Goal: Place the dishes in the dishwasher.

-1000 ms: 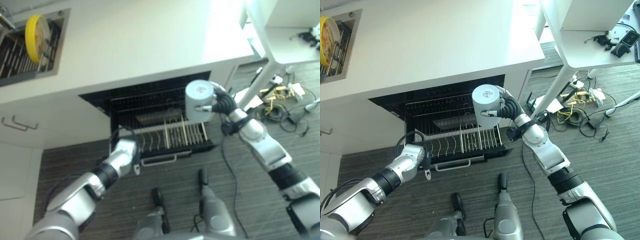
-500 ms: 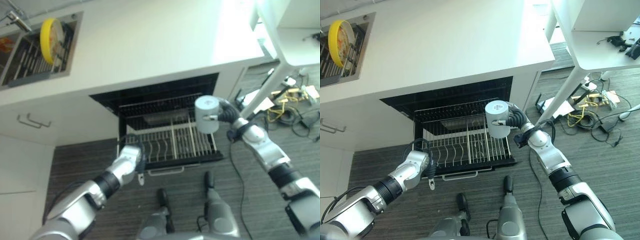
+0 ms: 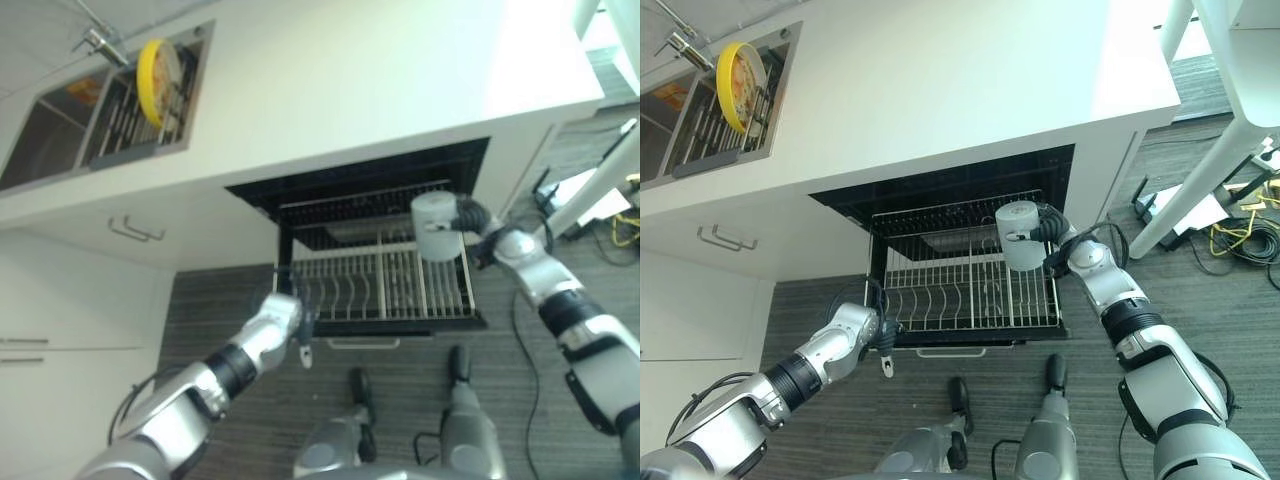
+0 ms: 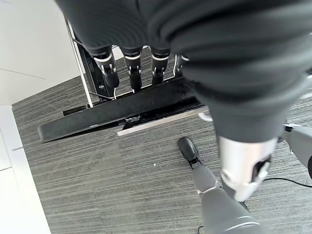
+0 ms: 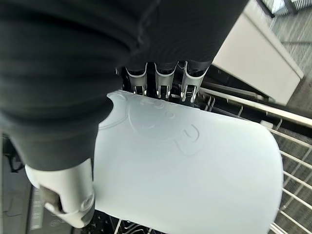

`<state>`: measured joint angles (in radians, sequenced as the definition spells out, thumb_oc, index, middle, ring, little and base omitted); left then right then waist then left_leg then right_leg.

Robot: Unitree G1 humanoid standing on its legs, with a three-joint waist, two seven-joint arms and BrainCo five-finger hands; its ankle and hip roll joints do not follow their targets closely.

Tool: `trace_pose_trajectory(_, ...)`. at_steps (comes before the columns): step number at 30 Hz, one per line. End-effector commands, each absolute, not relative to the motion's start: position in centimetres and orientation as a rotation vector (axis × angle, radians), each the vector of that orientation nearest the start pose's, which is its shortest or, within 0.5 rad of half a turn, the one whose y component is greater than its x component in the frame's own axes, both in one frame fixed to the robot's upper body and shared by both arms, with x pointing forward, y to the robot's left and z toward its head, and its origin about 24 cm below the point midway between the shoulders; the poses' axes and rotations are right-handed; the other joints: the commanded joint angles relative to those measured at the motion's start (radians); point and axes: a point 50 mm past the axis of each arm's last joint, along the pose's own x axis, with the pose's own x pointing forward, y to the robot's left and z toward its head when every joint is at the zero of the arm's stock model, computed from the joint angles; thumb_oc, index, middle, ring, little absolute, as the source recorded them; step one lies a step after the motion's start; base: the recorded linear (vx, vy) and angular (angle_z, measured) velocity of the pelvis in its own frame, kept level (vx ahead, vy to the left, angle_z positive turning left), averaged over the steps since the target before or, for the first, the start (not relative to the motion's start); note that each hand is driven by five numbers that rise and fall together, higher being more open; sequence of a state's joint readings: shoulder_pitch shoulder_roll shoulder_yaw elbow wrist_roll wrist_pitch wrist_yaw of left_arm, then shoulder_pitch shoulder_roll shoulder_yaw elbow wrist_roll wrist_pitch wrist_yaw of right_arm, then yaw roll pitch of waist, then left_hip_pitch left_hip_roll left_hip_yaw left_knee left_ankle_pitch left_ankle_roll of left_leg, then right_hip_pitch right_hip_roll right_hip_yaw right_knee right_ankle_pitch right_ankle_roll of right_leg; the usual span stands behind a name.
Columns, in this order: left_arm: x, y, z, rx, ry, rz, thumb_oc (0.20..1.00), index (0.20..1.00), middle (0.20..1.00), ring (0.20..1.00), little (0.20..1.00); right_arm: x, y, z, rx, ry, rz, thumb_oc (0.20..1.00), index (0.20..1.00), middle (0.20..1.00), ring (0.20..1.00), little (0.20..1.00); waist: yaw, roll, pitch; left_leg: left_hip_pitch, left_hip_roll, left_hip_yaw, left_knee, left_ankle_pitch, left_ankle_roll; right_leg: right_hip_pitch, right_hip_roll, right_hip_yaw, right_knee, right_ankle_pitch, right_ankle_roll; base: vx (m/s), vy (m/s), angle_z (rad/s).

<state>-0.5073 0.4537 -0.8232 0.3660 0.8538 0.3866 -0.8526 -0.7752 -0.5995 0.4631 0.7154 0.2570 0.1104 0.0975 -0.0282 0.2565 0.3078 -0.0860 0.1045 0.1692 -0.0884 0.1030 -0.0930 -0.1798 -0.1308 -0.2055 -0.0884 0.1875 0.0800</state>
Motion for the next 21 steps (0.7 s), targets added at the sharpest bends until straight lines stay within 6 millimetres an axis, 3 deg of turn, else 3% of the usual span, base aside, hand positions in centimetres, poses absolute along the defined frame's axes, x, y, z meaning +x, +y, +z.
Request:
trace_pose_trajectory(1, 17.1, 19.0, -9.5, 1.511, 1.301, -1.360, 1.000, 1.000, 1.000, 1.000, 1.000, 39.9, -20.1, 16.8, -0.553, 0.029, 0.148, 0.200, 0.200, 0.200, 0.200, 0.200, 0.037, -0.099, 0.076, -0.061, -0.022, -0.081, 0.001, -0.050, -0.022, 0.063, -0.062, 0.031, 0.005, -0.144, 0.073, 0.04, 0.045, 0.02)
trace_pose_trajectory(10, 15.6, 18.4, -11.2, 1.514, 1.251, -1.355, 1.000, 1.000, 1.000, 1.000, 1.000, 40.6, -22.5, 17.9, -0.562, 0.076, 0.044, 0.200, 0.200, 0.200, 0.200, 0.200, 0.041, -0.062, 0.102, -0.078, -0.034, -0.077, 0.001, -0.039, -0.023, 0.036, -0.072, 0.035, 0.014, -0.141, 0.071, 0.04, 0.045, 0.01)
trace_pose_trajectory(19, 14.0, 17.4, -12.2, 1.449, 1.196, -1.375, 1.000, 1.000, 1.000, 1.000, 1.000, 40.8, -23.8, 18.6, -0.573, 0.108, -0.024, 0.200, 0.200, 0.200, 0.200, 0.200, 0.029, -0.002, 0.120, -0.099, -0.051, -0.065, 0.001, -0.025, -0.027, -0.010, -0.086, 0.060, 0.039, -0.149, 0.068, 0.04, 0.070, -0.01)
trace_pose_trajectory(20, 13.9, 17.3, -12.2, 1.445, 1.193, -1.379, 1.000, 1.000, 1.000, 1.000, 1.000, 40.8, -23.8, 18.6, -0.574, 0.109, -0.024, 0.338, 0.338, 0.338, 0.338, 0.338, 0.028, 0.001, 0.121, -0.100, -0.052, -0.063, 0.001, -0.023, -0.027, -0.012, -0.087, 0.060, 0.040, -0.149, 0.068, 0.00, 0.060, -0.03)
trace_pose_trajectory(21, 13.8, 17.1, -12.3, 1.438, 1.189, -1.382, 1.000, 1.000, 1.000, 1.000, 1.000, 40.9, -23.7, 18.6, -0.573, 0.112, -0.025, 0.862, 0.862, 0.862, 0.862, 0.862, 0.026, 0.006, 0.122, -0.101, -0.054, -0.062, 0.001, -0.022, -0.028, -0.015, -0.088, 0.061, 0.040, -0.149, 0.068, -0.01, 0.051, -0.04)
